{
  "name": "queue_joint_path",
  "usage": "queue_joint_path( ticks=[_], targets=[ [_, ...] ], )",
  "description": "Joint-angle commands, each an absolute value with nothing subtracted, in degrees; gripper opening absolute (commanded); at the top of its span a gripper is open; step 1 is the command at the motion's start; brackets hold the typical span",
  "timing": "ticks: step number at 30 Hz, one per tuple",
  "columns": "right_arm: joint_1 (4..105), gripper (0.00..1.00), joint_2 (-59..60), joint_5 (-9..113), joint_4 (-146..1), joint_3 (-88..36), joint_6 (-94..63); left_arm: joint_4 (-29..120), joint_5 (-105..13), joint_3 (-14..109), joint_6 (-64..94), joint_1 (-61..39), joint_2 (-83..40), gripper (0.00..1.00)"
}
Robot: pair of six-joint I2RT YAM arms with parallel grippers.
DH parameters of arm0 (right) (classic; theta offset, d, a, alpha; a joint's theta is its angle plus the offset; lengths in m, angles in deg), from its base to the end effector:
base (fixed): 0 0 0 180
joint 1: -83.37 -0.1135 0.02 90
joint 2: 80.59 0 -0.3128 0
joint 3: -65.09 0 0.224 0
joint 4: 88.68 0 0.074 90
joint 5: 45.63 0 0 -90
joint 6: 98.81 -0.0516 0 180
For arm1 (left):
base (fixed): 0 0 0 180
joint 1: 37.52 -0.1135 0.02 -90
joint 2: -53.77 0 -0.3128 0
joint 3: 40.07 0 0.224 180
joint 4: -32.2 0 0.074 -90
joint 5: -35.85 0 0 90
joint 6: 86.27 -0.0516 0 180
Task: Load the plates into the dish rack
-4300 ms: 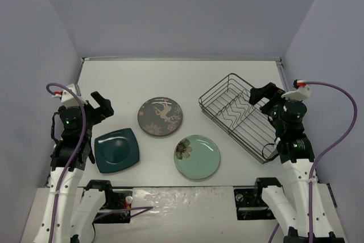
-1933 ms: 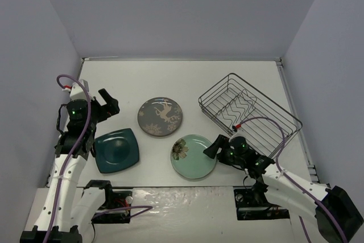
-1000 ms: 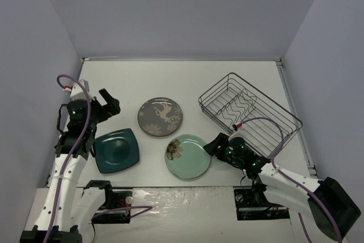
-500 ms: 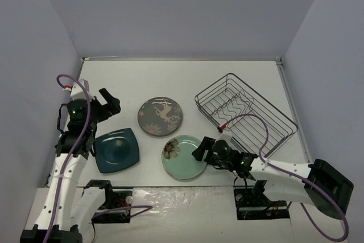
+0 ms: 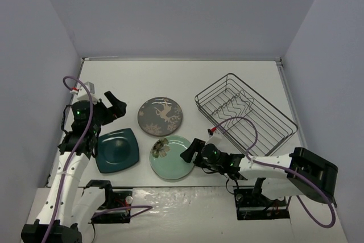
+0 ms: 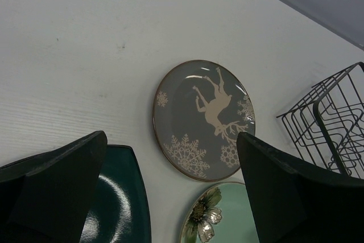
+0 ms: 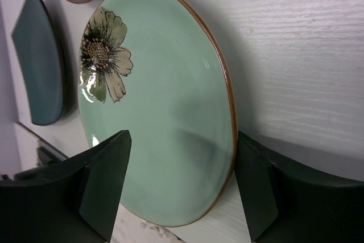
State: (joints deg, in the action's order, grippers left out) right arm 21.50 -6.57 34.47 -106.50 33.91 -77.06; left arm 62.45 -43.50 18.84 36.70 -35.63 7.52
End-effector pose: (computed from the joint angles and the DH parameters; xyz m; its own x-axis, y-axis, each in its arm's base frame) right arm 0.1074 0.1821 0.2091 -0.8126 0.4208 -0.4033 -0.1095 0.5694 0.8147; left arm 0.1407 -0.0142 0.3509 -0.3669 -0.5230 -0.7693 0.0105 0.8246 -0.5656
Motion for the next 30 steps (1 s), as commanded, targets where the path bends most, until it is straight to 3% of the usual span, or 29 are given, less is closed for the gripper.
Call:
queue_joint_path(
  ticks=[1,15,20,22,27,30],
  targets=[
    [20.7,0.64,0.1,34.4,-100.0,39.9,-81.0,57.3,-41.2,19.8,38.7,-35.3,8.5,0.97],
    [20.5,0.39,15.6,38.3,-116.1,42.8,-83.7,57.3,-42.2,19.0,38.8,-35.1,9.4,0.97],
    [20.5,0.08,23.0,40.1,-124.2,42.7,-83.5,57.4,-43.1,18.7,38.7,-35.1,10.2,0.97],
    [20.5,0.0,24.3,40.5,-125.1,42.3,-82.7,57.8,-43.3,18.9,38.4,-35.1,10.3,0.97],
    [20.0,0.0,22.0,38.6,-122.2,41.7,-81.7,58.0,-43.6,18.8,38.4,-35.1,10.6,0.97],
    [17.4,0.0,13.3,33.5,-108.9,39.0,-80.2,58.0,-43.5,19.0,38.3,-35.1,10.6,0.97]
  ],
)
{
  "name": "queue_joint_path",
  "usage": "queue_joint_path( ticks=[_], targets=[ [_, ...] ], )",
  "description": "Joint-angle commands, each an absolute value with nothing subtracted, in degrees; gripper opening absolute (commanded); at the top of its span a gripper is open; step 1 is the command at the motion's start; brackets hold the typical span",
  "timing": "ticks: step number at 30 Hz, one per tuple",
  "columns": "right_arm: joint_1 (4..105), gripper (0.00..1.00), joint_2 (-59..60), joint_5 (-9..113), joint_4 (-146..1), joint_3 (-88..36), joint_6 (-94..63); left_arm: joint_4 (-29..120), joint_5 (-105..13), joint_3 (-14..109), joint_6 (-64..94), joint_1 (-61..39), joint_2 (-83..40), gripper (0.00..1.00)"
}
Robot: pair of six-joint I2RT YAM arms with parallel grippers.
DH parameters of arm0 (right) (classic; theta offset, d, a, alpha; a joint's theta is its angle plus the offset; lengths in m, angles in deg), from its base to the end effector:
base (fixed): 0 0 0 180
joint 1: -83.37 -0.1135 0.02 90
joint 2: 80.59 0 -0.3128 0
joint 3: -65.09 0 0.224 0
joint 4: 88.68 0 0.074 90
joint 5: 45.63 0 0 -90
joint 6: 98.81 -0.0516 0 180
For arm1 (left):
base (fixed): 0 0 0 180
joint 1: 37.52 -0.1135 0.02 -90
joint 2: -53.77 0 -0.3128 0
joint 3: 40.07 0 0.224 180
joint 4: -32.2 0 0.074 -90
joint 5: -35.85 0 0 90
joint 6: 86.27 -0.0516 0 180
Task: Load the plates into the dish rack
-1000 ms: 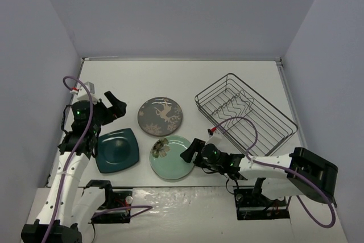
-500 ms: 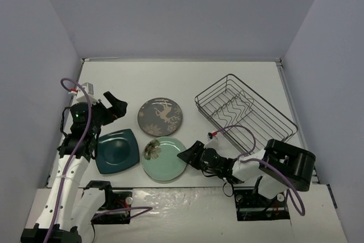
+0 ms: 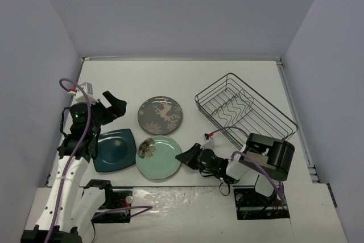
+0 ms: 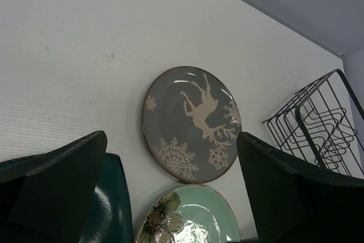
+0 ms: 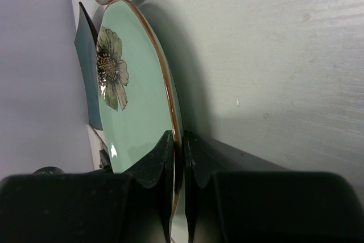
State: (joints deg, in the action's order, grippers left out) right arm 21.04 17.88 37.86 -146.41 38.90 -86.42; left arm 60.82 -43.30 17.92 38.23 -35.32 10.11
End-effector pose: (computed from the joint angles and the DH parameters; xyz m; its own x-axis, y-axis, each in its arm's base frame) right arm 0.1238 0.2236 0.1780 -0.8347 0.4978 -0.2355 -0.0639 0.3372 0.9393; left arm 0.1311 -0.0148 0.3541 -0.3279 -0.5441 -0.7723 0.0416 0.8084 -0.5872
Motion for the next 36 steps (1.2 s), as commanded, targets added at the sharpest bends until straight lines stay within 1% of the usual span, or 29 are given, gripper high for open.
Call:
queue_joint_path(
  ticks=[1,2,4,7,11,14,18,23,27,29,34,36],
  targets=[
    [16.9,0.0,10.2,30.6,-106.7,37.4,-79.8,58.2,-43.5,19.1,38.2,-35.1,10.6,0.97],
    [15.9,0.0,6.6,26.7,-101.3,35.6,-80.1,58.2,-43.7,19.1,38.2,-35.1,10.6,0.97],
    [12.8,0.0,-1.6,17.8,-84.4,31.7,-81.0,58.1,-44.1,19.0,38.1,-35.1,10.7,0.97],
    [12.5,0.0,-12.8,14.4,-79.2,31.2,-81.9,58.2,-44.1,19.2,38.2,-35.1,10.4,0.97],
    [12.1,0.0,-25.5,10.6,-75.0,29.8,-77.8,57.8,-44.4,19.1,38.0,-35.0,9.9,0.97],
    [12.1,0.0,-29.7,6.4,-69.8,25.2,-72.6,57.8,-44.9,19.1,38.0,-35.0,9.5,0.97],
    [11.8,0.0,-29.6,-0.5,-64.9,17.1,-65.1,57.6,-44.7,19.1,37.9,-34.9,9.1,0.97],
    [11.8,0.0,-29.7,-7.6,-65.6,10.7,-58.9,57.8,-45.2,19.0,37.9,-34.9,9.0,0.97],
    [11.8,0.0,-29.7,-12.5,-70.6,6.2,-49.7,57.2,-45.5,18.9,37.9,-34.9,9.1,0.97],
    [11.8,0.0,-29.9,-15.0,-75.7,3.9,-41.8,57.1,-45.5,18.9,37.9,-34.9,8.9,0.97],
    [13.7,0.0,-28.5,-16.7,-86.5,-2.5,-23.4,57.2,-46.1,18.9,37.8,-34.9,8.9,0.97],
    [16.7,0.0,-27.5,-13.4,-87.5,-6.4,-17.7,57.1,-46.1,18.9,37.8,-34.9,8.8,0.97]
  ],
)
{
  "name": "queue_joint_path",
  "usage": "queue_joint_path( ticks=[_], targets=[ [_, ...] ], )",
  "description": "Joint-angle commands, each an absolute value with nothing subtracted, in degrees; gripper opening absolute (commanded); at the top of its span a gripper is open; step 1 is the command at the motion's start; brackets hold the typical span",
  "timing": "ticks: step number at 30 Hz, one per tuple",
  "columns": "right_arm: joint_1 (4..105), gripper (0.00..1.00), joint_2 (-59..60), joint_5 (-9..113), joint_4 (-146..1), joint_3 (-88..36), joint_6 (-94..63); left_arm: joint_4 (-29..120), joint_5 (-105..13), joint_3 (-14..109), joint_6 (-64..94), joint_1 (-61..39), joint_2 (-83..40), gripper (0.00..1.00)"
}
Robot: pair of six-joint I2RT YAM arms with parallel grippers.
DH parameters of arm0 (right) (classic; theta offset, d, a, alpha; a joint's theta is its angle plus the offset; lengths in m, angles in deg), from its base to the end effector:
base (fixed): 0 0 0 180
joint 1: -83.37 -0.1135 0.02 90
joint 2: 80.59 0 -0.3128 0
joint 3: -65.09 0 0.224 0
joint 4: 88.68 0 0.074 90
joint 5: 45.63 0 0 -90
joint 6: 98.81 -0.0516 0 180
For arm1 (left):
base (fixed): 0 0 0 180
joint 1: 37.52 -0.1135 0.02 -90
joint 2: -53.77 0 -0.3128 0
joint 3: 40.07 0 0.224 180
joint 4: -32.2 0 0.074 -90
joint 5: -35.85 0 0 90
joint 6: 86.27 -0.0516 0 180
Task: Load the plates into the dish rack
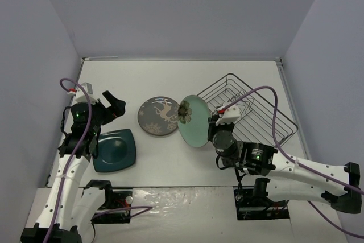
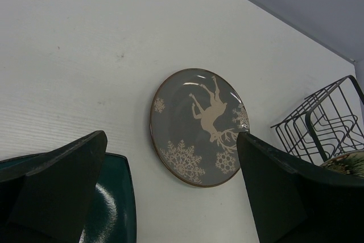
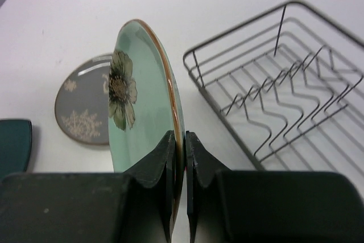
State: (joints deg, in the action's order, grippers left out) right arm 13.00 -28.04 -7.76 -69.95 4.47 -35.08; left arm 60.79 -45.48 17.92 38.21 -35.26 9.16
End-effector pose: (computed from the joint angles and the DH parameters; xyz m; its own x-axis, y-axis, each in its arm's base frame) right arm 0.0906 0.1327 0.3737 -0.1963 0.2584 -0.9459 -0.2573 0.9173 0.3040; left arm 0.1355 -0.0131 0.3522 -0.3205 -0.5474 -0.7731 0.0035 0.8154 -0.5789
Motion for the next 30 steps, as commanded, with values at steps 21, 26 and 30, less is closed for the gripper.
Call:
queue_joint_path(
  ticks=[21,26,30],
  targets=[
    [73.6,0.0,2.4,38.4,-66.0,-49.8,8.4,59.7,-50.9,20.0,35.0,-34.9,8.8,0.97],
    [78.3,0.0,6.6,50.3,-61.7,-55.2,20.5,59.0,-51.6,19.9,34.1,-34.9,7.9,0.97],
    [81.6,0.0,11.9,58.2,-54.0,-62.1,29.2,60.2,-53.3,21.0,33.0,-34.9,6.8,0.97]
  ],
)
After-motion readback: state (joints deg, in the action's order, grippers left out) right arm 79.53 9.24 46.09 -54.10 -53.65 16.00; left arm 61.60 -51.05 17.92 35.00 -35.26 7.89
